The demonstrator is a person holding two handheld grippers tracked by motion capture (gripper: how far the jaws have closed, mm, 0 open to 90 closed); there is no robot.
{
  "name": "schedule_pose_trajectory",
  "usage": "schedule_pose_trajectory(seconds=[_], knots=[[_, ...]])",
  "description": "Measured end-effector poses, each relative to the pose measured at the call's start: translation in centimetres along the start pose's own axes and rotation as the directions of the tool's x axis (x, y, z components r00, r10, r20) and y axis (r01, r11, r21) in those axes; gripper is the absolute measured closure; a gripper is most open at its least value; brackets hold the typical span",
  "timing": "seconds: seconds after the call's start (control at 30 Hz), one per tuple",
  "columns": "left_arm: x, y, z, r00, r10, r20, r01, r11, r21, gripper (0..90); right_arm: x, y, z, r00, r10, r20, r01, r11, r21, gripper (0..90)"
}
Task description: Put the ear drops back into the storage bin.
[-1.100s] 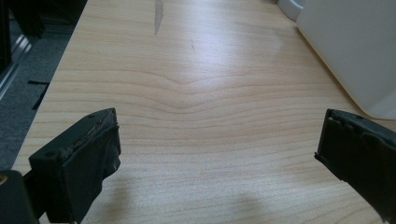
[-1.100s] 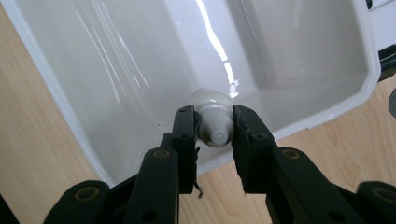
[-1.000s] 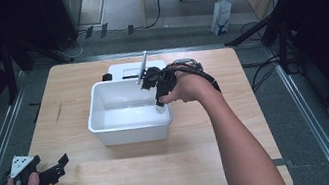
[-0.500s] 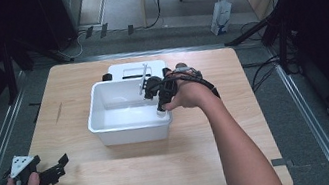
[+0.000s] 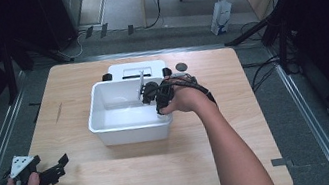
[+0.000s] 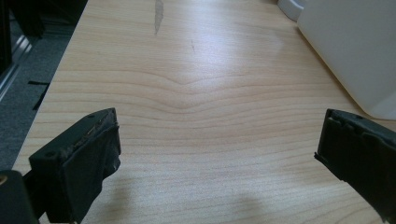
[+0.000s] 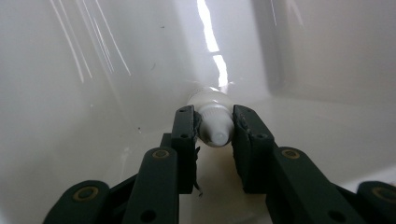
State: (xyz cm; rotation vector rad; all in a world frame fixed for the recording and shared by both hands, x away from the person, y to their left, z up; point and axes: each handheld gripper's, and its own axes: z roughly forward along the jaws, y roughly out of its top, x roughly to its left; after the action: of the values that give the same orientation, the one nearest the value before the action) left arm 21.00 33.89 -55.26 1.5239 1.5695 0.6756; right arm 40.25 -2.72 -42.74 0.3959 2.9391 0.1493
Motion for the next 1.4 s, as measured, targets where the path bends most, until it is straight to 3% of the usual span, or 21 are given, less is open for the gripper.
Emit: schedule_pose_trajectory(seconds=[0.3, 0.6, 0.77, 0.93, 1.03, 1.13, 1.4], knots=[[0.0, 0.0, 0.0, 1.0, 0.004, -0.001, -0.004, 1.0, 0.002, 0.3, 0.0, 0.4, 1.2, 1.0, -0.009, 0.003, 0.009, 0.999, 0.049, 71.8], [0.0, 0.0, 0.0, 1.0, 0.002, 0.001, -0.002, 1.0, 0.002, 0.3, -0.4, 0.4, 1.3, 0.9998, 0.009, -0.016, -0.008, 0.999, 0.041, 70.9], [0.0, 0.0, 0.0, 1.0, 0.002, 0.002, -0.002, 1.0, 0.002, 0.3, -0.1, 0.4, 1.1, 0.9997, 0.001, -0.026, 0.0, 1.0, 0.028, 59.9], [0.0, 0.0, 0.0, 1.0, 0.003, 0.001, -0.003, 1.0, 0.002, 0.3, -0.5, 0.1, -0.2, 0.9974, 0.059, -0.041, -0.061, 0.998, -0.036, 57.1], [0.0, 0.0, 0.0, 1.0, 0.001, 0.0, -0.001, 1.0, 0.001, 0.3, -0.7, -0.1, -1.6, 0.997, 0.076, -0.017, -0.077, 0.994, -0.076, 57.2], [0.0, 0.0, 0.1, 1.0, 0.001, -0.001, -0.001, 1.0, -0.001, 0.3, -0.6, -0.3, -3.1, 0.9963, 0.086, 0.003, -0.085, 0.99, -0.109, 47.8], [0.0, 0.0, 0.0, 1.0, 0.002, -0.003, -0.002, 1.0, -0.002, 0.3, -0.4, -1.9, -6.1, 0.9905, 0.137, 0.014, -0.133, 0.979, -0.154, 35.8]])
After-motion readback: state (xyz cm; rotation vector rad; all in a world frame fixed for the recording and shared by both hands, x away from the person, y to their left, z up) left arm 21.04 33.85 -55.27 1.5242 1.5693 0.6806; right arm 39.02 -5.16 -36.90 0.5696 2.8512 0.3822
